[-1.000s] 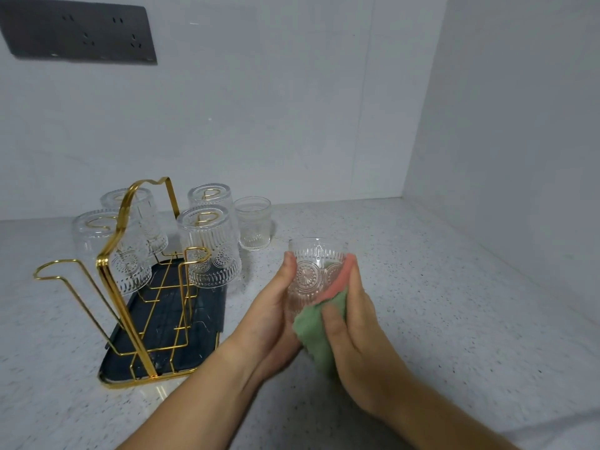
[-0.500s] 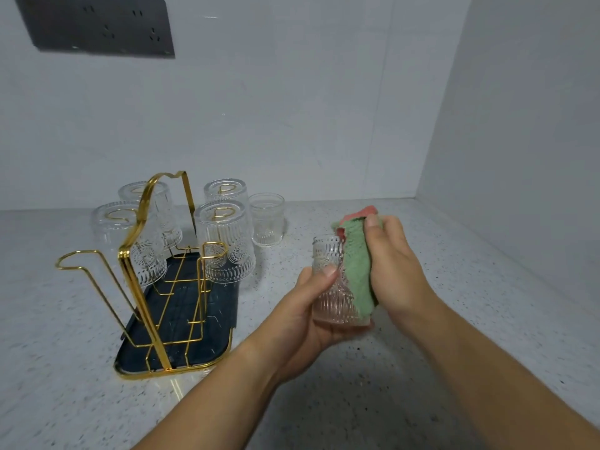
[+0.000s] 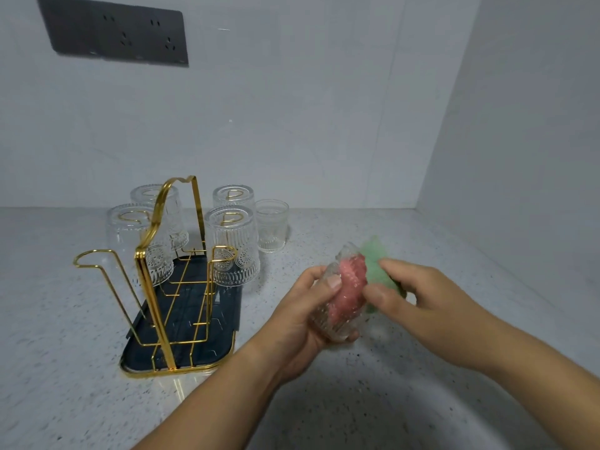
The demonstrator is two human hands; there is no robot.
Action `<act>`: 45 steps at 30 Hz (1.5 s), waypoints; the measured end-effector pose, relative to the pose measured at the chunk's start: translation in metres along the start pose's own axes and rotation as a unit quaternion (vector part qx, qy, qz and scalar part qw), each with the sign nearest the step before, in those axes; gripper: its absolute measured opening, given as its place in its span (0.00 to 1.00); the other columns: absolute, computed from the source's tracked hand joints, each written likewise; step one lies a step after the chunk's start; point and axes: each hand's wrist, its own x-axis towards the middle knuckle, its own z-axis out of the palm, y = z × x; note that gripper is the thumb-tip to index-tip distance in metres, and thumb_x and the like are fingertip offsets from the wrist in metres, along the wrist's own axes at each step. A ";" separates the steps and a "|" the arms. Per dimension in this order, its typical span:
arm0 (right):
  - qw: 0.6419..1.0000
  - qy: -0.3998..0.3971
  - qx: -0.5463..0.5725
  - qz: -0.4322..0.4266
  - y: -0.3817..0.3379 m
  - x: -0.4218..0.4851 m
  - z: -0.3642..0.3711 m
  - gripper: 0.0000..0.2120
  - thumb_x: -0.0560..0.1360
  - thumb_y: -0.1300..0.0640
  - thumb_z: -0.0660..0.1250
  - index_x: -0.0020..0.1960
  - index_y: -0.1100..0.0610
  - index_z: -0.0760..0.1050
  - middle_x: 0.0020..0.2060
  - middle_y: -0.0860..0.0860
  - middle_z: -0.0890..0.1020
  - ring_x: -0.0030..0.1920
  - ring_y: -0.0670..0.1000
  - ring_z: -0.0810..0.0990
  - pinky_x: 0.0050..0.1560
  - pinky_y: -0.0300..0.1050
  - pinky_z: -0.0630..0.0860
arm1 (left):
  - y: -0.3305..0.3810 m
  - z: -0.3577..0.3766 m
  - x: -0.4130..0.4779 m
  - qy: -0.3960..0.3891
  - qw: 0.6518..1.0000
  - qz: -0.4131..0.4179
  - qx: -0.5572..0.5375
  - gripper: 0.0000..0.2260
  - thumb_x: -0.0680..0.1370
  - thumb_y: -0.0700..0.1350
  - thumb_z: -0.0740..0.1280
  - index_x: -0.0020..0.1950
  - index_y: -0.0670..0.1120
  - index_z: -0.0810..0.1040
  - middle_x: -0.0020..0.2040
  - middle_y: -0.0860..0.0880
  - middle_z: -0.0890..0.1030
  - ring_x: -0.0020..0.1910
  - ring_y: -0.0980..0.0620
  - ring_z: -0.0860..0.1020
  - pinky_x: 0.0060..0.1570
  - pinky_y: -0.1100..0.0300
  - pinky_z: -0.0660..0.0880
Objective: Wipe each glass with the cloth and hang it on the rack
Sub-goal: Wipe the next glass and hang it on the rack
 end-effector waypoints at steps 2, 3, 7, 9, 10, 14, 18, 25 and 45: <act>0.996 -0.080 0.034 0.031 -0.002 -0.003 -0.009 0.21 0.74 0.31 0.65 0.52 0.47 0.82 0.47 0.49 0.86 0.49 0.55 0.83 0.55 0.55 0.80 | 0.000 0.002 -0.001 -0.007 1.000 0.004 0.009 0.29 0.68 0.55 0.80 0.62 0.45 0.75 0.53 0.43 0.84 0.45 0.45 0.82 0.41 0.50 0.80; 0.991 -0.119 0.033 0.044 -0.002 -0.004 -0.012 0.18 0.74 0.34 0.68 0.53 0.46 0.82 0.49 0.49 0.86 0.51 0.54 0.84 0.57 0.54 0.80 | 0.000 0.002 -0.001 -0.010 1.000 0.005 0.012 0.30 0.66 0.57 0.82 0.61 0.45 0.76 0.53 0.41 0.84 0.46 0.43 0.82 0.45 0.47 0.80; 0.969 -0.238 -0.035 0.061 -0.010 -0.005 -0.014 0.12 0.76 0.46 0.74 0.58 0.43 0.80 0.53 0.38 0.84 0.55 0.38 0.82 0.61 0.42 0.78 | -0.003 0.004 -0.003 -0.018 0.999 0.007 0.034 0.28 0.61 0.61 0.85 0.50 0.47 0.78 0.43 0.45 0.83 0.38 0.47 0.82 0.36 0.54 0.77; 0.965 -0.252 -0.051 0.054 -0.008 -0.006 -0.009 0.18 0.76 0.48 0.74 0.65 0.44 0.78 0.60 0.41 0.83 0.62 0.41 0.80 0.67 0.45 0.75 | -0.003 0.005 -0.005 -0.025 0.999 0.015 0.044 0.25 0.62 0.61 0.84 0.45 0.48 0.78 0.40 0.47 0.82 0.36 0.49 0.80 0.32 0.56 0.77; 0.968 -0.243 -0.039 0.053 -0.007 -0.006 -0.006 0.19 0.77 0.49 0.74 0.67 0.44 0.77 0.62 0.42 0.83 0.63 0.42 0.80 0.68 0.47 0.75 | -0.004 0.006 -0.005 -0.023 0.998 0.023 0.046 0.24 0.63 0.60 0.84 0.46 0.48 0.78 0.40 0.46 0.82 0.35 0.49 0.80 0.31 0.56 0.77; 0.941 -0.198 0.261 0.088 -0.001 -0.012 -0.001 0.20 0.75 0.57 0.72 0.67 0.56 0.80 0.65 0.55 0.83 0.68 0.54 0.79 0.75 0.55 0.69 | -0.004 0.007 -0.006 -0.002 0.993 0.067 0.101 0.23 0.69 0.55 0.78 0.53 0.42 0.75 0.44 0.43 0.82 0.37 0.48 0.80 0.33 0.56 0.78; 0.945 -0.166 0.269 0.085 0.006 -0.013 0.008 0.20 0.73 0.51 0.74 0.64 0.52 0.82 0.60 0.52 0.85 0.63 0.53 0.83 0.69 0.51 0.75 | -0.006 0.005 -0.004 0.008 0.989 0.075 0.127 0.21 0.70 0.55 0.77 0.54 0.42 0.76 0.45 0.42 0.82 0.41 0.46 0.81 0.39 0.54 0.78; 0.931 -0.188 -0.306 -0.066 0.011 -0.012 0.009 0.18 0.76 0.29 0.60 0.61 0.34 0.73 0.59 0.32 0.76 0.64 0.39 0.70 0.72 0.43 0.64 | -0.001 0.008 -0.005 -0.001 0.997 -0.049 0.067 0.30 0.67 0.59 0.75 0.58 0.37 0.80 0.44 0.40 0.82 0.37 0.43 0.79 0.28 0.57 0.76; 0.988 -0.074 0.116 0.066 -0.010 -0.012 0.028 0.12 0.82 0.44 0.62 0.48 0.46 0.83 0.35 0.44 0.83 0.37 0.42 0.80 0.47 0.39 0.74 | -0.008 0.003 -0.006 0.068 0.987 0.060 0.132 0.21 0.73 0.65 0.67 0.45 0.47 0.71 0.29 0.48 0.71 0.24 0.51 0.65 0.29 0.60 0.61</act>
